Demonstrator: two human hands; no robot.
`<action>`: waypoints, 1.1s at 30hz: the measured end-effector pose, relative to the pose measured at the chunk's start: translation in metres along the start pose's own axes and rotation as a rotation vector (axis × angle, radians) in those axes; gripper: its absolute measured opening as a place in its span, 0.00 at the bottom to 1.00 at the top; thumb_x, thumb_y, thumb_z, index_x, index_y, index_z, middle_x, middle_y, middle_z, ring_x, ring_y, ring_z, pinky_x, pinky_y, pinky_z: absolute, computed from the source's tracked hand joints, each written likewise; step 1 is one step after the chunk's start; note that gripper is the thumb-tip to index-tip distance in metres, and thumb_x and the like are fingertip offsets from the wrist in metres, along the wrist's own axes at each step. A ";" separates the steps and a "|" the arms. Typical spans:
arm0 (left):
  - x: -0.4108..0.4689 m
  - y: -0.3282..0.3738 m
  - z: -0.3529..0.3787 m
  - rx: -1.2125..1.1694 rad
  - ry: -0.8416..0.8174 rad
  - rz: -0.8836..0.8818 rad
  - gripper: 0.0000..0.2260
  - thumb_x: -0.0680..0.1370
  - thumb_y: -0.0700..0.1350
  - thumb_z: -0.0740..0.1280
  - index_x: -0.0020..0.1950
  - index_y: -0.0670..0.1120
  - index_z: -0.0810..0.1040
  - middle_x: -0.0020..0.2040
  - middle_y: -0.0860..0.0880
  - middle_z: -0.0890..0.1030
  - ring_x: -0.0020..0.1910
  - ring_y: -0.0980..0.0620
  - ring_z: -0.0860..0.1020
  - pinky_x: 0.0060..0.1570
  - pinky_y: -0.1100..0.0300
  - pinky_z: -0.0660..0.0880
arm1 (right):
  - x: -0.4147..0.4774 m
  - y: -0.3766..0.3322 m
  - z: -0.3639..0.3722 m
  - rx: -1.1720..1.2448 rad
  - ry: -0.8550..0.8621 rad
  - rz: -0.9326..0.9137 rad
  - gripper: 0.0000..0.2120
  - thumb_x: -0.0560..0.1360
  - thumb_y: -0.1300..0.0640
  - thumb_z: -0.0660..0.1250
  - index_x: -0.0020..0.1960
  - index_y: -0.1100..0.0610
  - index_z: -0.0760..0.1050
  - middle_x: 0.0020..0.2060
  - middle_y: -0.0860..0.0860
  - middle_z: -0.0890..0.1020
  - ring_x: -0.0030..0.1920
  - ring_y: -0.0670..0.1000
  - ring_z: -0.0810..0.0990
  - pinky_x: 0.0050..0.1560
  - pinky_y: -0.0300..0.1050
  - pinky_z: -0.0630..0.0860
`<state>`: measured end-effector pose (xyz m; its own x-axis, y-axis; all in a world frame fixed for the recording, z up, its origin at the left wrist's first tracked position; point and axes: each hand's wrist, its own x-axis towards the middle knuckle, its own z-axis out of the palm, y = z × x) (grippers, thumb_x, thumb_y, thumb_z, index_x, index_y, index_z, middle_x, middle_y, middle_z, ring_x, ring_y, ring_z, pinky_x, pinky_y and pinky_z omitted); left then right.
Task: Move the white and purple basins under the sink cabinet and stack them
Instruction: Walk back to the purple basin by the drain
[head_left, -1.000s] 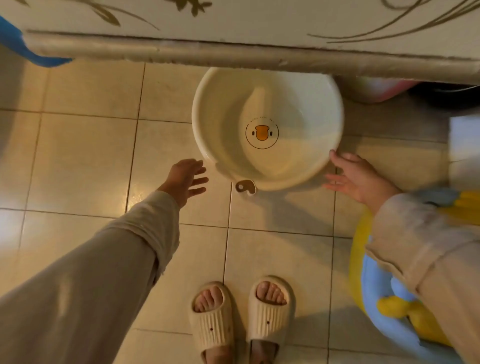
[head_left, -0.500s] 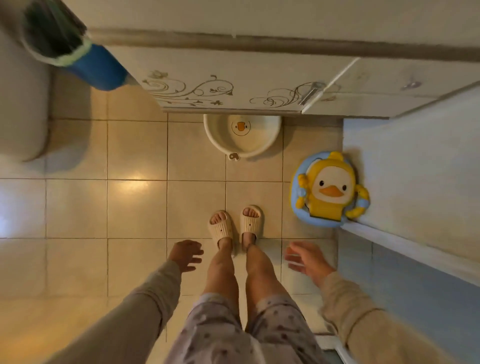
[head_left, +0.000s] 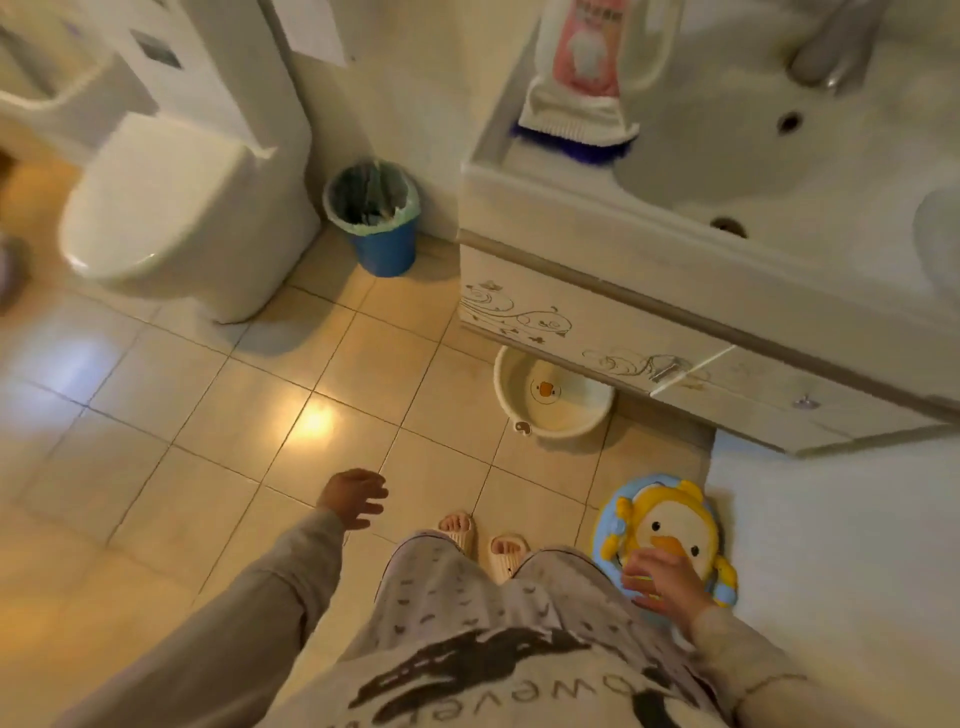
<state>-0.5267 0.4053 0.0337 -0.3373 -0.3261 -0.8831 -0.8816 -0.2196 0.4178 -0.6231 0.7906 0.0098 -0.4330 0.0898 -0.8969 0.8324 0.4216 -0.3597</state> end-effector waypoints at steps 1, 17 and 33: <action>-0.004 -0.006 -0.006 -0.080 0.050 0.013 0.07 0.79 0.38 0.59 0.53 0.41 0.75 0.48 0.42 0.79 0.40 0.46 0.77 0.37 0.60 0.71 | 0.003 -0.007 -0.005 -0.067 -0.030 -0.004 0.08 0.77 0.64 0.62 0.39 0.59 0.72 0.35 0.58 0.75 0.30 0.54 0.77 0.29 0.43 0.71; -0.119 -0.275 0.117 -1.034 0.445 -0.526 0.13 0.79 0.40 0.58 0.60 0.37 0.75 0.52 0.40 0.78 0.36 0.46 0.74 0.33 0.60 0.68 | 0.034 -0.113 0.102 -0.883 -0.335 -0.234 0.05 0.77 0.63 0.59 0.49 0.61 0.73 0.38 0.56 0.77 0.35 0.52 0.75 0.35 0.45 0.72; -0.087 -0.286 -0.034 -1.340 0.554 -0.524 0.16 0.79 0.42 0.59 0.65 0.37 0.73 0.62 0.40 0.77 0.53 0.43 0.76 0.51 0.51 0.73 | -0.006 -0.146 0.309 -1.105 -0.461 -0.332 0.10 0.77 0.62 0.61 0.57 0.64 0.74 0.42 0.58 0.79 0.41 0.56 0.78 0.39 0.47 0.76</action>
<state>-0.2340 0.4650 -0.0021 0.3338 -0.1736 -0.9265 0.1778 -0.9536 0.2428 -0.6355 0.4496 -0.0115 -0.2188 -0.3976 -0.8911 -0.1283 0.9170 -0.3777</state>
